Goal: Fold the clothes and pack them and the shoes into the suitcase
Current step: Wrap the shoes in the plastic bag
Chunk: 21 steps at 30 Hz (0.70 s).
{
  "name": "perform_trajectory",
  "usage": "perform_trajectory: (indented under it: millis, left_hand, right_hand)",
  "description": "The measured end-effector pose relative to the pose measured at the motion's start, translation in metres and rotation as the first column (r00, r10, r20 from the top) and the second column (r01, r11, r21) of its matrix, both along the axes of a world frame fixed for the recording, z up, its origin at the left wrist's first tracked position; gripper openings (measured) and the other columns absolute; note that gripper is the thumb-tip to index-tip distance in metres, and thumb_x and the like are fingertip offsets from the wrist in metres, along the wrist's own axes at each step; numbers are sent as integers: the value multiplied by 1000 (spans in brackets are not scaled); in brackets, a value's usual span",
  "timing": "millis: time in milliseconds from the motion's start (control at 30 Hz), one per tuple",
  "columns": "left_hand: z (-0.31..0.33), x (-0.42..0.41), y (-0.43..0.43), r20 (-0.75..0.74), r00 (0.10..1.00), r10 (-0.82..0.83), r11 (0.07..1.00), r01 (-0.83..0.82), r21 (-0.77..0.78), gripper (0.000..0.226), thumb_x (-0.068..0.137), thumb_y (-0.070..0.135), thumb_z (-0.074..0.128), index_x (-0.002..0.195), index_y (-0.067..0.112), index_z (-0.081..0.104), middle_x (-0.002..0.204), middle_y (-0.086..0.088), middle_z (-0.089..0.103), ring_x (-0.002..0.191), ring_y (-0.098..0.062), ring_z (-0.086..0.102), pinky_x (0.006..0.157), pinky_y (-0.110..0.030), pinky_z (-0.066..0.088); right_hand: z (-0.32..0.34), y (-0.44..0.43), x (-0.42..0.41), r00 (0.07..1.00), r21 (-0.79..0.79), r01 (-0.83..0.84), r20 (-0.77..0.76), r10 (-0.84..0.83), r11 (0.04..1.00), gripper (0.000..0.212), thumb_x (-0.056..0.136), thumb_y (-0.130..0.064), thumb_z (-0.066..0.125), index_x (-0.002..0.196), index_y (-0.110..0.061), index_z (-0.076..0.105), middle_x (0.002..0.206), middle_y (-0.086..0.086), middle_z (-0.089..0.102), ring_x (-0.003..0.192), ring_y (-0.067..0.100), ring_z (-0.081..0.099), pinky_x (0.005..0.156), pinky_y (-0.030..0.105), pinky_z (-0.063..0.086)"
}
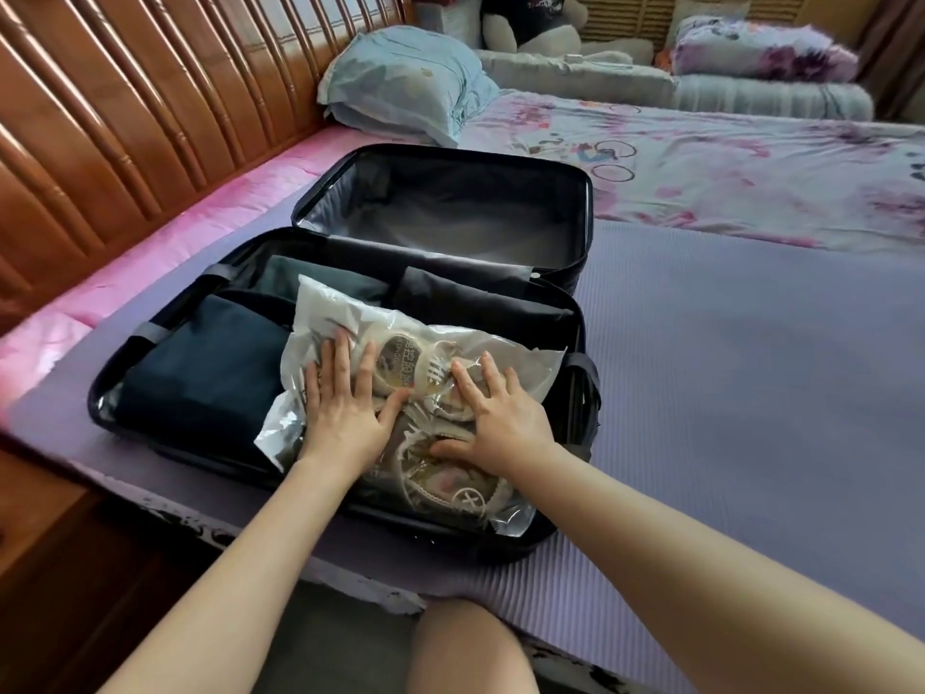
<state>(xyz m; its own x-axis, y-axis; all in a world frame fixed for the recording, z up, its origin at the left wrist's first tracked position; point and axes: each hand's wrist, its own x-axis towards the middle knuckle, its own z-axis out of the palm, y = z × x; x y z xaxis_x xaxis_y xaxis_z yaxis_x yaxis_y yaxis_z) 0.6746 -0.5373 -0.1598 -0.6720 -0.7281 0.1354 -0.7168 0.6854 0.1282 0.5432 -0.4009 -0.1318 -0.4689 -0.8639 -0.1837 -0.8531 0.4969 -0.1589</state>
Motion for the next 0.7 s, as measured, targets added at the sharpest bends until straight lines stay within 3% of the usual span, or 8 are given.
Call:
perform_trajectory:
  millis: [133,433,567,700]
  left_hand:
    - [-4,0,-3,-16,1000,17,995,-16,101,92,72,76,3,149,28,-12,153,-5,-29,140,-21,-28,103,-30,-31]
    - [-2,-2,-6,54,998,22,977,-33,211,87,74,72,8,145,32,-21,148,1,-39,135,-16,-38,94,-26,-37]
    - [-1,-3,-7,63,998,28,967,-43,250,77,90,66,21,145,32,-21,148,1,-39,135,-17,-37,105,-34,-29]
    - [2,-2,-6,53,998,28,965,-40,259,76,91,63,24,145,32,-20,149,1,-37,136,-17,-36,109,-37,-24]
  right_hand:
    - [0,0,1,1000,-5,0,-7,0,1000,105,73,-79,47,149,-37,-11,159,3,-12,146,32,-1,115,42,19]
    - [-1,0,2,1000,16,4,-20,-4,1000,105,74,-79,46,149,-37,-14,159,2,-13,146,32,0,115,42,20]
    - [0,0,2,1000,23,6,-15,-5,1000,105,74,-80,45,149,-37,-13,159,2,-13,146,32,-1,115,42,20]
    - [3,2,2,1000,28,9,13,-10,1000,104,73,-80,45,148,-38,-14,159,1,-15,146,31,-4,115,42,20]
